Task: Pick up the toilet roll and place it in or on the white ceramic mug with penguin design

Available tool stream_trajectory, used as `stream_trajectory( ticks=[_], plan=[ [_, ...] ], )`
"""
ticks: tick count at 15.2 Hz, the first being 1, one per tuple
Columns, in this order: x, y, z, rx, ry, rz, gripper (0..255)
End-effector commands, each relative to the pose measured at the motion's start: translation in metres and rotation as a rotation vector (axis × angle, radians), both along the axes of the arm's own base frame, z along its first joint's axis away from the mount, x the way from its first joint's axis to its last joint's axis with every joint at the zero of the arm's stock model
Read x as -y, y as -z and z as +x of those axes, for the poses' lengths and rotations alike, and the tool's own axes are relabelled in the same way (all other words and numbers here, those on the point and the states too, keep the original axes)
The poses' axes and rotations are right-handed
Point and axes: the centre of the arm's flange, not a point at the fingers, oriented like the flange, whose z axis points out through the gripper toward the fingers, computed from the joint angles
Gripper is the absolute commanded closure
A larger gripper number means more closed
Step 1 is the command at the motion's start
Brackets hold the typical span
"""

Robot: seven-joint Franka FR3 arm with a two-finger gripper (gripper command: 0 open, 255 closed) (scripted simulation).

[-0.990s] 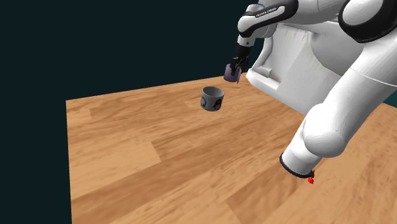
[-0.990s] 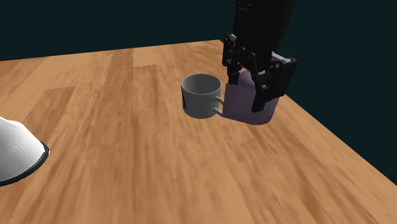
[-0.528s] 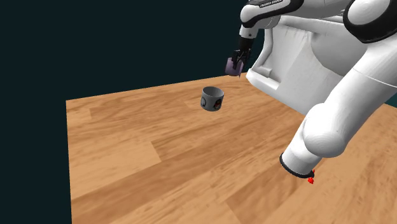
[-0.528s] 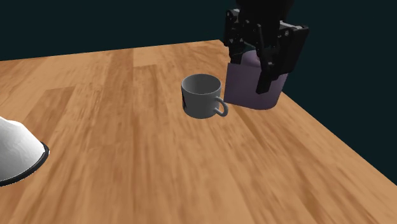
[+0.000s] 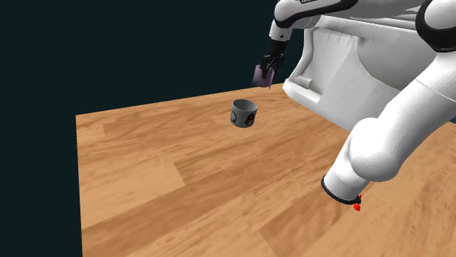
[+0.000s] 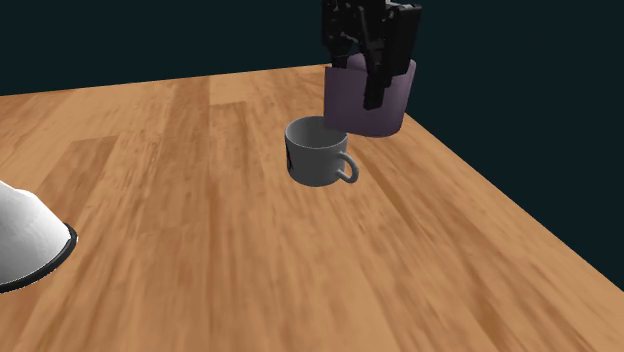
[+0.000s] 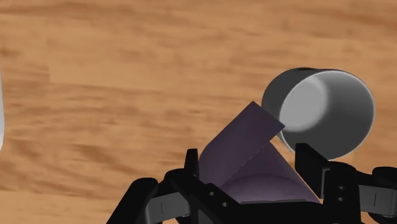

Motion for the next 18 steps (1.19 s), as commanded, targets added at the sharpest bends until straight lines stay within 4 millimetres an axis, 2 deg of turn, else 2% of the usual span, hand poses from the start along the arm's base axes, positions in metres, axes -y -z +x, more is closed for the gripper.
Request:
stream_trajectory(
  ticks=[1,6,18],
  plan=[
    [-0.027,-0.003,-0.001,0.001,0.002,-0.001,255],
    [-0.095,-0.009,-0.005,0.001,0.002,-0.001,255],
    [-0.095,0.054,-0.005,0.001,0.002,-0.001,255]
  ],
)
